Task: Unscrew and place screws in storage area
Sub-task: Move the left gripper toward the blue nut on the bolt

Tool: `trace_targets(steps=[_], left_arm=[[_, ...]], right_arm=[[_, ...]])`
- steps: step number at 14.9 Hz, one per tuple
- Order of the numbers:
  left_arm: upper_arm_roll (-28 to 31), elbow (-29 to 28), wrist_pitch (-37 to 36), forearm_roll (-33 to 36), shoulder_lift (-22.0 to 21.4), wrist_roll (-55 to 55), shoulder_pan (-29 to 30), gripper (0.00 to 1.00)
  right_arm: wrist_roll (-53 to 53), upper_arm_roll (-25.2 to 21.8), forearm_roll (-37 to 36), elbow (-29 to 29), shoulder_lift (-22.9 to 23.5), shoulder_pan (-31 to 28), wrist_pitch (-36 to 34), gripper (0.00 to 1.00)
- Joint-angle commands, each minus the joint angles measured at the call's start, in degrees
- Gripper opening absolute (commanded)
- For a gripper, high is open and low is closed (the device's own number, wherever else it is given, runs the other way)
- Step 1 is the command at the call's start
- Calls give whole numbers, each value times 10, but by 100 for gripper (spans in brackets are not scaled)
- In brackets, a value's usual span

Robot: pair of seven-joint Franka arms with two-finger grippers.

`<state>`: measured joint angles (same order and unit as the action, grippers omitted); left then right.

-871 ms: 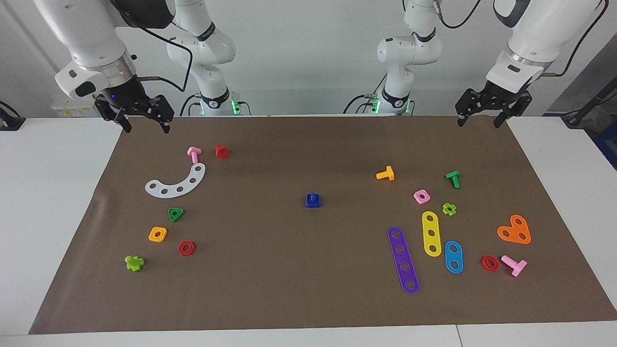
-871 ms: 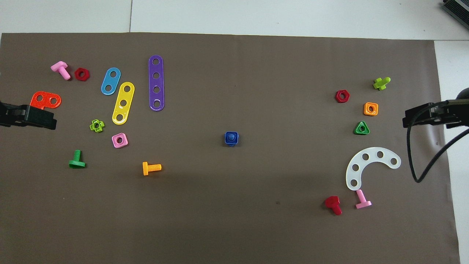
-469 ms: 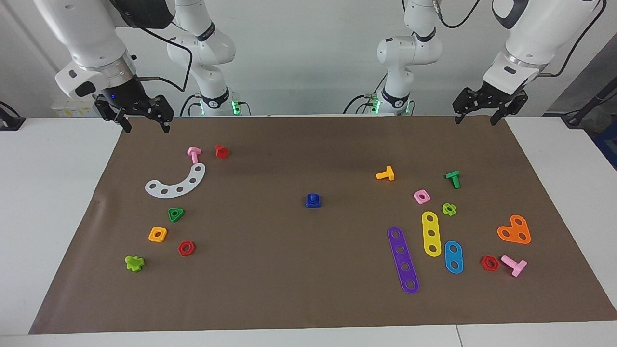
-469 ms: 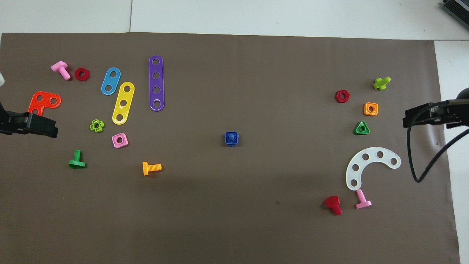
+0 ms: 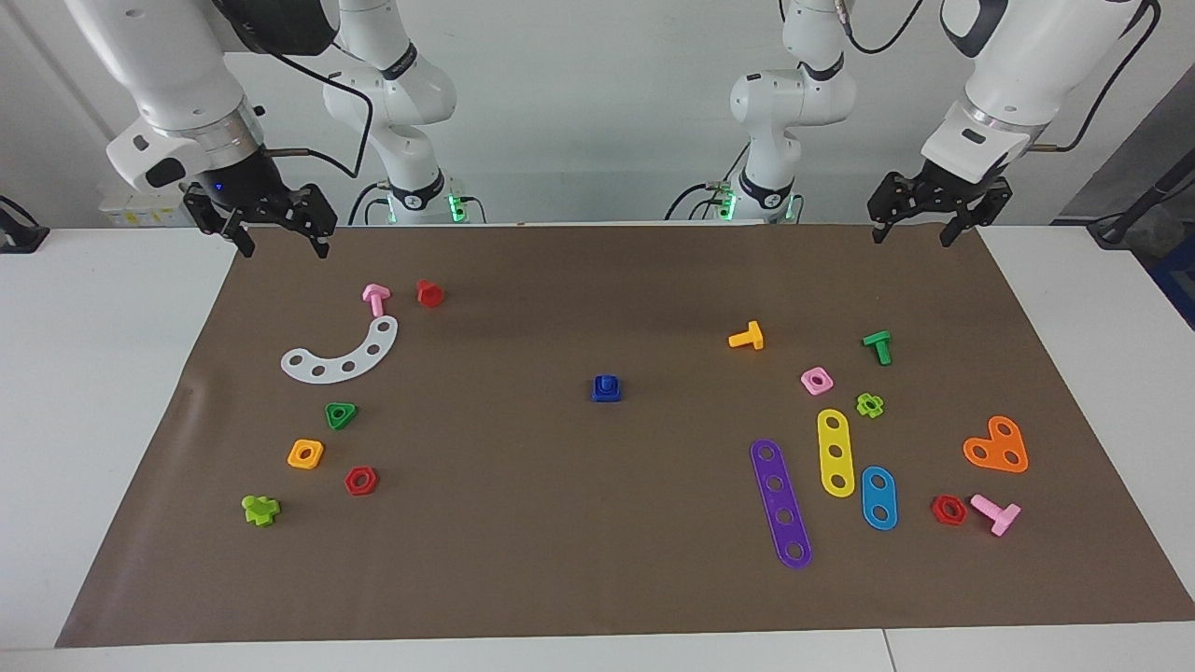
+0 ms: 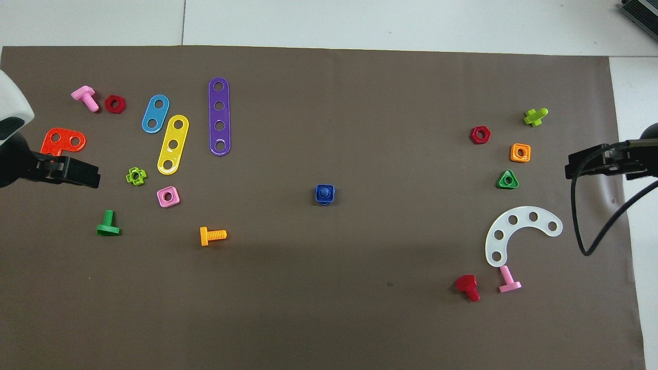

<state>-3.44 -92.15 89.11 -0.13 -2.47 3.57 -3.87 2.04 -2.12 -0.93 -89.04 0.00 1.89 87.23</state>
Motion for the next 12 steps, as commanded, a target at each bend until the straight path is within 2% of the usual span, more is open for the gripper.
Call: trace_targets(steps=[1, 5, 12], left_arm=[[-3, -31, 39, 7, -10, -13, -40, 95], [-3, -82, 135, 7, 1, -87, -110, 95], [-3, -87, 288, 7, 111, -160, -220, 95]], right_arm=[[-15, 0, 3, -4, -4, -2, -7, 100], [-15, 0, 3, -4, -4, -2, -7, 100], [-15, 0, 3, -4, -4, -2, -7, 100]])
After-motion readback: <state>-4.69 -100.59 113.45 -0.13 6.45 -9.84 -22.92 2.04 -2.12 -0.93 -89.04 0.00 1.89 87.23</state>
